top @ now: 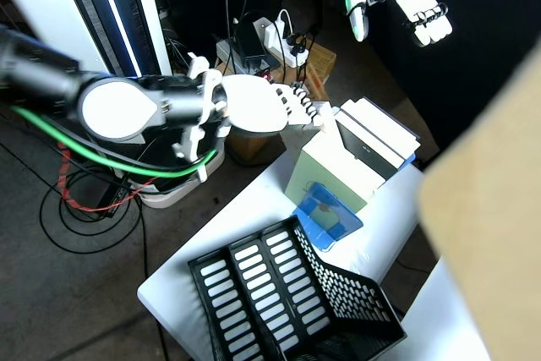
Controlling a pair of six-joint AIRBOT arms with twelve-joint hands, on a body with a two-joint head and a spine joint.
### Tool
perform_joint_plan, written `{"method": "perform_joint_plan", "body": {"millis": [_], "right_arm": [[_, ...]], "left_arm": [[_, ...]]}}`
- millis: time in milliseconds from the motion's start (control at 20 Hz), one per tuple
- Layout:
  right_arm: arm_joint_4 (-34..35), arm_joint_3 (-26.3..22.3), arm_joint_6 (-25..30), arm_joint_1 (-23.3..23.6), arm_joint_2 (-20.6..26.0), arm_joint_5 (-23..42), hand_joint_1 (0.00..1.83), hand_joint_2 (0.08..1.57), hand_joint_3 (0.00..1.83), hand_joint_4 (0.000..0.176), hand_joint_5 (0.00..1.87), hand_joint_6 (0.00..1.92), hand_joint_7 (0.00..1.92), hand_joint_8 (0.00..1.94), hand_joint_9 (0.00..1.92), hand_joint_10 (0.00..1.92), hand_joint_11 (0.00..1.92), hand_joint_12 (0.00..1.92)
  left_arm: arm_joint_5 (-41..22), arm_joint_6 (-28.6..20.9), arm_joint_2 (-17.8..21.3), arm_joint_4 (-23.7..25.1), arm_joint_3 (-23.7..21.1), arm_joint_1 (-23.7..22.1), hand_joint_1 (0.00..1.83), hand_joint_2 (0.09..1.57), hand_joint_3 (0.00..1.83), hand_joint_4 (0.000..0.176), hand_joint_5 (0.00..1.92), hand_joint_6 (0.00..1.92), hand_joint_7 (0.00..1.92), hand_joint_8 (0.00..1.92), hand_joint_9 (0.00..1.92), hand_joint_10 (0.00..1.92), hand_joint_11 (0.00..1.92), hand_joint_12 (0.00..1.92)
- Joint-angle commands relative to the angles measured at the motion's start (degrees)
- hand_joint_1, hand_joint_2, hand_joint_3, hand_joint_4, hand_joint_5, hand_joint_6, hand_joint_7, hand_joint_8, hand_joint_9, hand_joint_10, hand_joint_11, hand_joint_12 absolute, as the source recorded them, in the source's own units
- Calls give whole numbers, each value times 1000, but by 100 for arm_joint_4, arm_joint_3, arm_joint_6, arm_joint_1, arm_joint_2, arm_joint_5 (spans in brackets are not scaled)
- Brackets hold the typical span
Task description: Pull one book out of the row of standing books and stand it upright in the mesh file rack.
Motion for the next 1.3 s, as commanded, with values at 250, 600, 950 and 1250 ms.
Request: {"method": "perform_joint_plan", "body": {"millis": [250, 600, 950, 1250], "right_arm": [[-137, 201, -240, 261, -516, 170, 830, 1055, 2, 0, 0, 0, 0, 0, 0, 0, 0, 0], [-203, 288, -1199, 404, -1074, -311, 936, 1003, 0, 0, 0, 0, 0, 0, 0, 0, 0, 0], [-806, 561, -1304, 403, -1581, -923, 1090, 1036, 0, 11, 382, 44, 481, 30, 383, 50, 0, 345], [-909, 754, -1567, 377, -1910, -1213, 1182, 1143, 0, 0, 640, 9, 569, 2, 408, 7, 0, 793]], "left_arm": [[-860, -99, -39, -307, 81, 124, 345, 1221, 0, 54, 0, 0, 0, 0, 0, 0, 0, 0], [-1042, -224, -113, -613, 156, 246, 286, 1222, 0, 55, 0, 0, 0, 0, 0, 0, 0, 0], [-1144, -316, -194, -767, 180, 357, 229, 1240, 7, 94, 0, 0, 0, 0, 0, 0, 0, 0], [-1411, -452, -246, -997, 156, 583, 215, 1261, 9, 64, 0, 0, 0, 0, 0, 0, 0, 0]]}}
